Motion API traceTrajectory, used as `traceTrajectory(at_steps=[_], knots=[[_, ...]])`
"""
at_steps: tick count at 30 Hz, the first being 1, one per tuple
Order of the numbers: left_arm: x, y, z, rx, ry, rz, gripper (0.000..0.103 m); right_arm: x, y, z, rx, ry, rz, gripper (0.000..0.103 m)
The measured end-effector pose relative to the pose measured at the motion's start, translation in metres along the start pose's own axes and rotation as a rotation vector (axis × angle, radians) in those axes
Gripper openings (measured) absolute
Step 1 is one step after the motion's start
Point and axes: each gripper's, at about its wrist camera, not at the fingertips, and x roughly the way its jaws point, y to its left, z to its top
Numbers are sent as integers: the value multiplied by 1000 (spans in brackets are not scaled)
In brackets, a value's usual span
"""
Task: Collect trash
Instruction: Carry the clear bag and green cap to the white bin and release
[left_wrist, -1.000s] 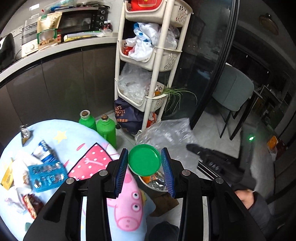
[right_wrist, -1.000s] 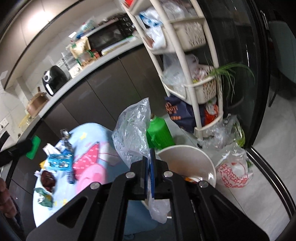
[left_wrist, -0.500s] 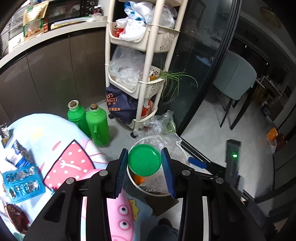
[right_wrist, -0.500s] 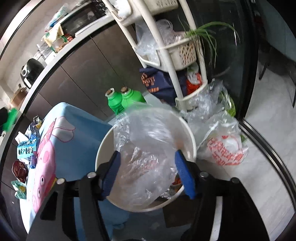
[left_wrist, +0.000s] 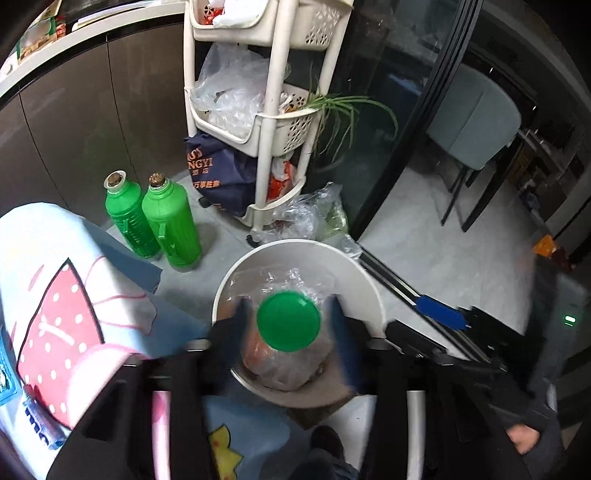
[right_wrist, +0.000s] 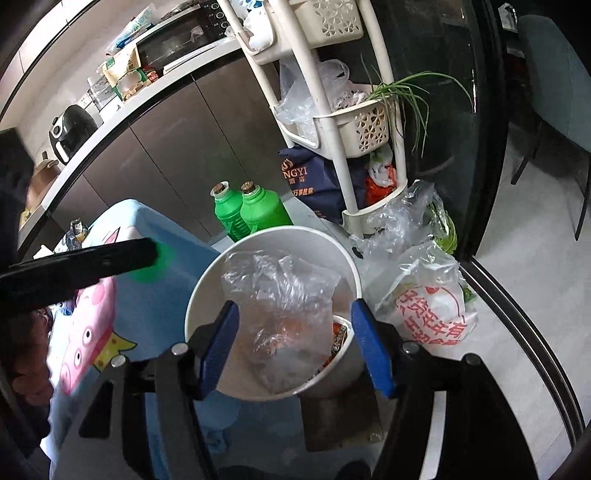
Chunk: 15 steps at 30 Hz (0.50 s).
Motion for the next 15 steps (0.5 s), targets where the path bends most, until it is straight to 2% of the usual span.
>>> traceTrajectory(at_steps=[1,4,7,10,15], knots=[[1,1,-1,-8,-20,29,82,0,1,0,-5,3,2,64],[-4,9,-3,-44,-48,62,89,-1,6,-3,-39,14,2,64],[-14,20,-2,-89,-63,83,93,1,11,-5,-46,21,11,65],[-27,27,0,-112,-86,100,94,-1,19,-3,-53,14,29,74],[-73,32,0,-107,-159,151,95,-21,46,11,-104,-27,70,100]])
